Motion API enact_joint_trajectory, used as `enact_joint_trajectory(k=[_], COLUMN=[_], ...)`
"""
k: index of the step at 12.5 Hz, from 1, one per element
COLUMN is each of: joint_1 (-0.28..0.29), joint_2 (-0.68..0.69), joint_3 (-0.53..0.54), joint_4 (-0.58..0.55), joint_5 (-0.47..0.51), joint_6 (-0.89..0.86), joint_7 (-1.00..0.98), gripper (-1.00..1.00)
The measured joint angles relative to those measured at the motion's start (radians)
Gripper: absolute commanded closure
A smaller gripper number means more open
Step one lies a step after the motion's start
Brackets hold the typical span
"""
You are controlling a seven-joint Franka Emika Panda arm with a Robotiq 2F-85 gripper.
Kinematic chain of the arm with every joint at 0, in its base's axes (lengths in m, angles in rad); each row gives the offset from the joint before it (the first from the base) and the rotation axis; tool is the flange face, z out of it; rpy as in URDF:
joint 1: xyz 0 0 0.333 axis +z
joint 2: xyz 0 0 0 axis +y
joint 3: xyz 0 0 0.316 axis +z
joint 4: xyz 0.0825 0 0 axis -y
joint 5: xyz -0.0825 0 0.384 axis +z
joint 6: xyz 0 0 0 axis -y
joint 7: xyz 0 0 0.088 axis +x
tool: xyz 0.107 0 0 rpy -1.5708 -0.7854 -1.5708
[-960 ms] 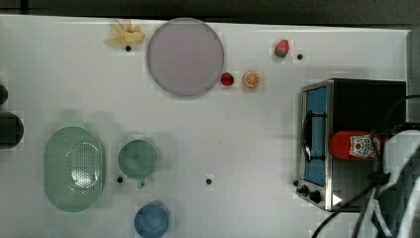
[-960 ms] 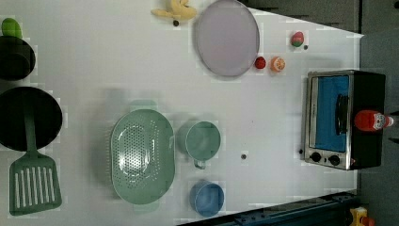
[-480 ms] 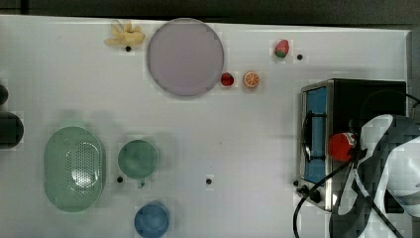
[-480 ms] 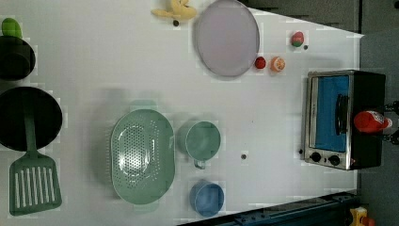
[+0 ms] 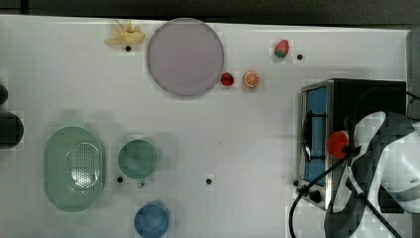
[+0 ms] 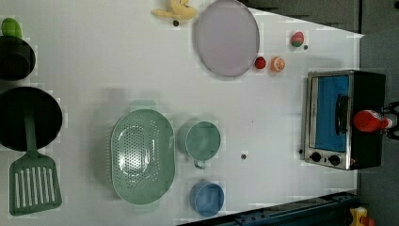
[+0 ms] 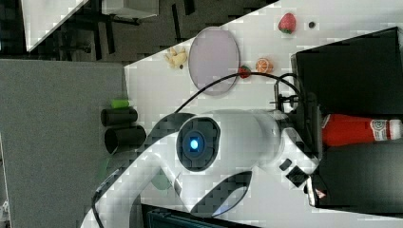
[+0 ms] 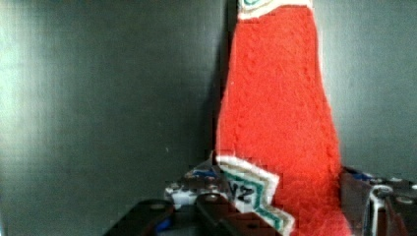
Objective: Pick Ketchup from oven and place it on table.
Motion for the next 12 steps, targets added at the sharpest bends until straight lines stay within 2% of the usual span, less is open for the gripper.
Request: enact_joint_trajectory(k=[2,3,4,6,7,9,10,12], joint_1=[0.014,0.015,0.031,0.07,0.092,0.117,0.129,0.195], joint_2=[-0.021,-0.028,-0.05,-0.168,-0.288,-0.359,-0.359,-0.318], joint_3=[0.021,0.035,0.044,0.078,0.15,0.241,0.314,0.365], joint_4=[0.047,0.092,0.168,0.221,0.222,0.26,0.291,0.279], joint_5=[-0.026,-0.08,-0.089,-0.09,-0.09,-0.099,-0.11,-0.087], joint_6=[-0.088,-0.124,-0.201,-0.378,-0.394,-0.399,-0.404,-0.4], joint_7=[0.003,0.002,0.004,0.001,0.0,0.0,-0.001,0.001], gripper=[-0.21,-0.21,-0.21,-0.21,-0.21,-0.21,-0.21,-0.21])
